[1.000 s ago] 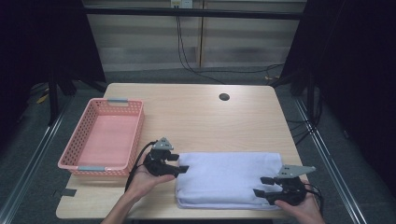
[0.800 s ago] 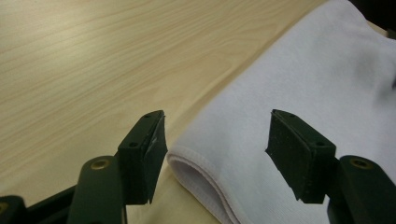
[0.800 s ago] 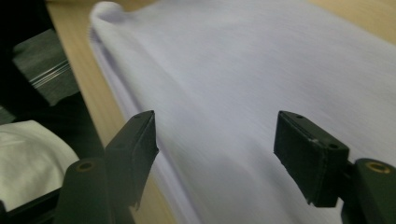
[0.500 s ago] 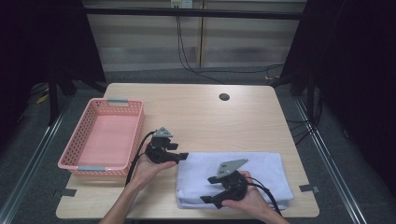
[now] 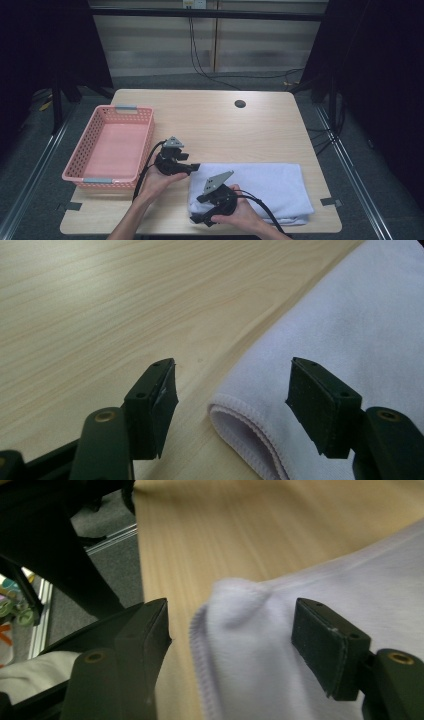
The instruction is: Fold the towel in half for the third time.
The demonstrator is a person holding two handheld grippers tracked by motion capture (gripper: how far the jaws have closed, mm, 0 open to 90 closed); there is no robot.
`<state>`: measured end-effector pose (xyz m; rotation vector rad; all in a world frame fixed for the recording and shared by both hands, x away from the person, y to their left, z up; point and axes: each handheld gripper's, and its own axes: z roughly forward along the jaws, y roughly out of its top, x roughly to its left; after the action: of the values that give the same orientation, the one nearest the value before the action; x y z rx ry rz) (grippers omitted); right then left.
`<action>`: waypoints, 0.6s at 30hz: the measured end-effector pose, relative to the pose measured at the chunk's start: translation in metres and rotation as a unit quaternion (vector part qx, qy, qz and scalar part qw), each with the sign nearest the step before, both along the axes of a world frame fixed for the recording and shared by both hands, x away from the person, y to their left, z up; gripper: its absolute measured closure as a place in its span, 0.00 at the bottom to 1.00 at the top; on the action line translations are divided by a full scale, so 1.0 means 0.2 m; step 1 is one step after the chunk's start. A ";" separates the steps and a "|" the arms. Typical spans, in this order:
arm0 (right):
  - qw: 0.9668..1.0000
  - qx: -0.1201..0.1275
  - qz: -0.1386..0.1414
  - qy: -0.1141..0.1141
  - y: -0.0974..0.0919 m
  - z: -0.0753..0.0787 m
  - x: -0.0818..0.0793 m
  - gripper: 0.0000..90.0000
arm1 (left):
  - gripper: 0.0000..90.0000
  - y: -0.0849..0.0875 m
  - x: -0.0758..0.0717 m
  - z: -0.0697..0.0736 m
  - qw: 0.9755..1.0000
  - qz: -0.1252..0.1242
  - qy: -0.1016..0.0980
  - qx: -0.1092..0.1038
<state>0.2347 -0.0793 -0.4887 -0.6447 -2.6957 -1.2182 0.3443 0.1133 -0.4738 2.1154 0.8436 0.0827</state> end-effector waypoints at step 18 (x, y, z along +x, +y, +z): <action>0.989 -0.068 0.009 -0.128 0.08 -0.04 -0.13 0.46 | 0.39 0.05 0.04 -0.05 0.999 0.028 0.017 0.005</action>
<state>0.2083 -0.0639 -0.4970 -0.5095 -3.0094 -1.1958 0.3513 0.1225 -0.4848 2.1083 0.9242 0.0812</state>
